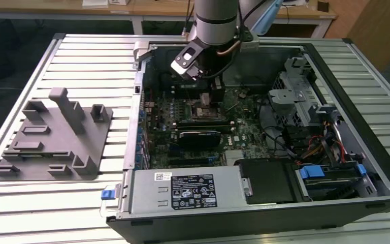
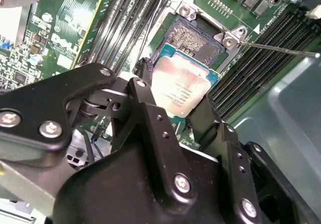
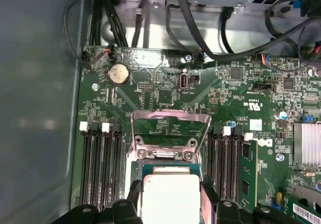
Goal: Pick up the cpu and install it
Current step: 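Place the cpu into insertion slot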
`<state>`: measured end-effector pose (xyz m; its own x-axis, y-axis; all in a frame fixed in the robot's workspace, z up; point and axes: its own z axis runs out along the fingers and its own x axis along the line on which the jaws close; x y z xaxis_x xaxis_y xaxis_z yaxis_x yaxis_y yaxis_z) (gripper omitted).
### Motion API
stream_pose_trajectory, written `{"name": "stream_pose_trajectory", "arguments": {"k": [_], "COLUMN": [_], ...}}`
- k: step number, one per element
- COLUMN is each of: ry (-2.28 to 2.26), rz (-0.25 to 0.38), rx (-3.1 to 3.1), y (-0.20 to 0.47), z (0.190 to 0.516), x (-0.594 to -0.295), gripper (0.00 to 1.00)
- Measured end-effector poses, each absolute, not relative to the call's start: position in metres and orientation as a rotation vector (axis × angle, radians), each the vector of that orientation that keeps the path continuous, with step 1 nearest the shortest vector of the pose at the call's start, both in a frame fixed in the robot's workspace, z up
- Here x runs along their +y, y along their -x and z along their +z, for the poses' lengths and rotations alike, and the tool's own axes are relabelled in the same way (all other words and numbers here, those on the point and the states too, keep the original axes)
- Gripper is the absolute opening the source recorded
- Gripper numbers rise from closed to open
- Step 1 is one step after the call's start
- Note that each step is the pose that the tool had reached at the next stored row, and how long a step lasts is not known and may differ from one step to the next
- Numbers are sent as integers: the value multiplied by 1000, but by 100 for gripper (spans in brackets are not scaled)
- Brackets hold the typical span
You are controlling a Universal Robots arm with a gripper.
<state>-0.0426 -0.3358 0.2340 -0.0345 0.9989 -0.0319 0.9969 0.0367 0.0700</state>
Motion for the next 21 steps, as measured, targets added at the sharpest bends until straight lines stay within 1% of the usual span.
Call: {"name": "stream_pose_trajectory", "arguments": {"k": [4, 21], "ry": [-2132, -2134], "rz": [44, 38], "rx": [2209, 2212], "y": [43, 43], "z": [239, 238], "x": [-336, -336], "gripper": [54, 54]}}
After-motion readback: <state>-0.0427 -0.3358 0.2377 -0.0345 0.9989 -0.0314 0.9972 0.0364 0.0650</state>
